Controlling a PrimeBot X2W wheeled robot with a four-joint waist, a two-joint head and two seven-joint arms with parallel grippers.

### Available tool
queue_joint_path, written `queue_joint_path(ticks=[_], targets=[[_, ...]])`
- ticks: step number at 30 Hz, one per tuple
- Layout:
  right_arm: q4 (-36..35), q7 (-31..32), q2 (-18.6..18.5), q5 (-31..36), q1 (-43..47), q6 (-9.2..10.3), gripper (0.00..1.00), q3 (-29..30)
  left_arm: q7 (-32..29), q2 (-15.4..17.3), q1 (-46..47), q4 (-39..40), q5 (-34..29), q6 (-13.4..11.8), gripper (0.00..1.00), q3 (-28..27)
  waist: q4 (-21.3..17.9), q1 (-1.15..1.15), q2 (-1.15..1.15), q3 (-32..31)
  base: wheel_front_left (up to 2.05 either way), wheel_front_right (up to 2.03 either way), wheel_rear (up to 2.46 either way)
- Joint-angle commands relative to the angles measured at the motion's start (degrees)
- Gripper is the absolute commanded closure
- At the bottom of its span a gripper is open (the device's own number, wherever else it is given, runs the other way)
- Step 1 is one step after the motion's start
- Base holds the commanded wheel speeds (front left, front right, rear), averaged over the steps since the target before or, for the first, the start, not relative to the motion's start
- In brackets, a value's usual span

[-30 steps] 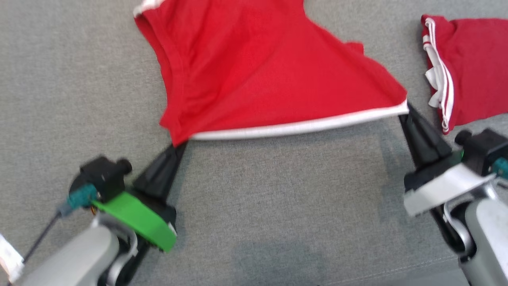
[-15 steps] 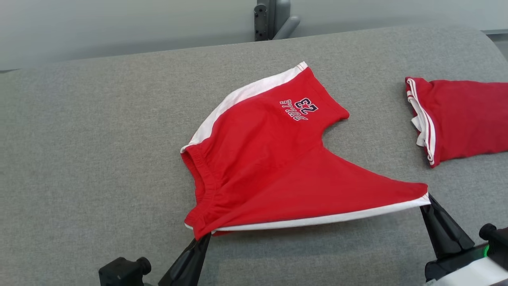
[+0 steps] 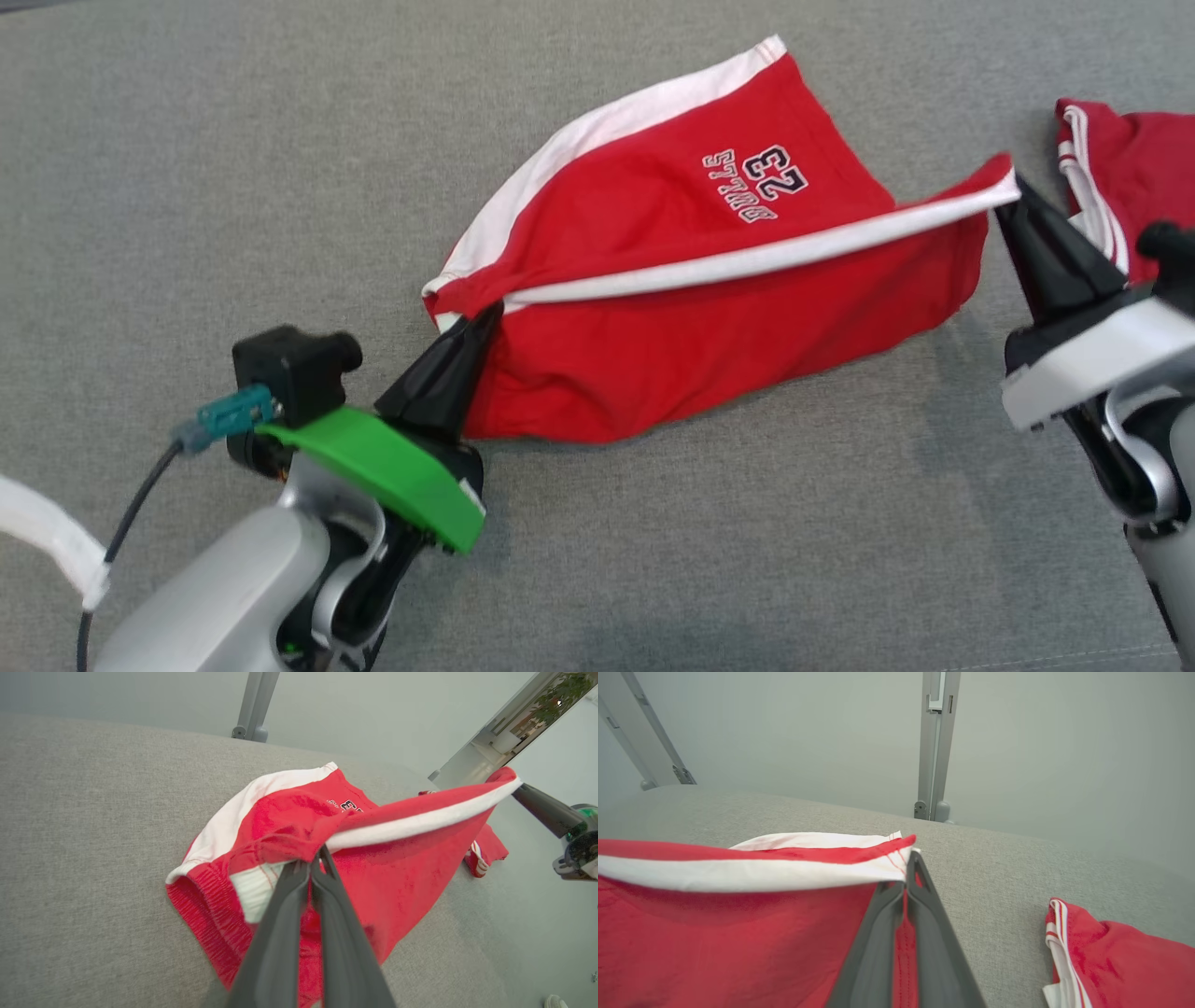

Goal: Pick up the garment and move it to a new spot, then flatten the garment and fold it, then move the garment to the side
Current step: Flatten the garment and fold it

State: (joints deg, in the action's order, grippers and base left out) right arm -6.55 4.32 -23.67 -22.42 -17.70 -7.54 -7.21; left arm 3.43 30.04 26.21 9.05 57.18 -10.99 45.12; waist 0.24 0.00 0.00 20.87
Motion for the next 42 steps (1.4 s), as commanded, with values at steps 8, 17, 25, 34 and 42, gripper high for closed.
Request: queue_joint_path(ticks=[8, 17, 25, 34, 42], targets=[[12.9, 3.0, -1.5, -3.1, -19.0, 0.07, 1.00, -7.0, -5.4, -3.6, 12.9, -10.2, 0.5, 1.7, 1.00, -0.8, 3.8, 0.00, 0.00, 10.3, 0.00, 0.00, 0.00], [26.0, 4.9, -3.0, -3.9, -33.8, 0.07, 1.00, -11.8, -6.6, -6.5, 21.1, -18.1, -0.6, 2.3, 1.00, -1.5, 6.0, 0.00, 0.00, 12.2, 0.00, 0.00, 0.00], [33.8, 5.7, -2.3, -4.7, -40.6, 0.07, 1.00, -16.1, -7.9, -9.0, 24.4, -24.3, 0.2, 4.2, 1.00, -0.7, 6.8, 0.00, 0.00, 13.0, 0.00, 0.00, 0.00], [39.2, 4.4, -1.5, -5.7, -43.7, 0.07, 0.91, -20.0, -7.4, -10.2, 26.0, -29.0, 0.1, 5.3, 0.88, -0.4, 6.6, 0.00, 0.00, 13.1, 0.00, 0.00, 0.00], [40.9, 2.9, -1.8, -5.9, -42.9, 0.07, 0.00, -22.2, -5.8, -10.0, 23.2, -29.3, 1.0, 5.5, 0.00, -0.6, 5.8, 0.00, 0.00, 10.4, 0.00, 0.00, 0.00]])
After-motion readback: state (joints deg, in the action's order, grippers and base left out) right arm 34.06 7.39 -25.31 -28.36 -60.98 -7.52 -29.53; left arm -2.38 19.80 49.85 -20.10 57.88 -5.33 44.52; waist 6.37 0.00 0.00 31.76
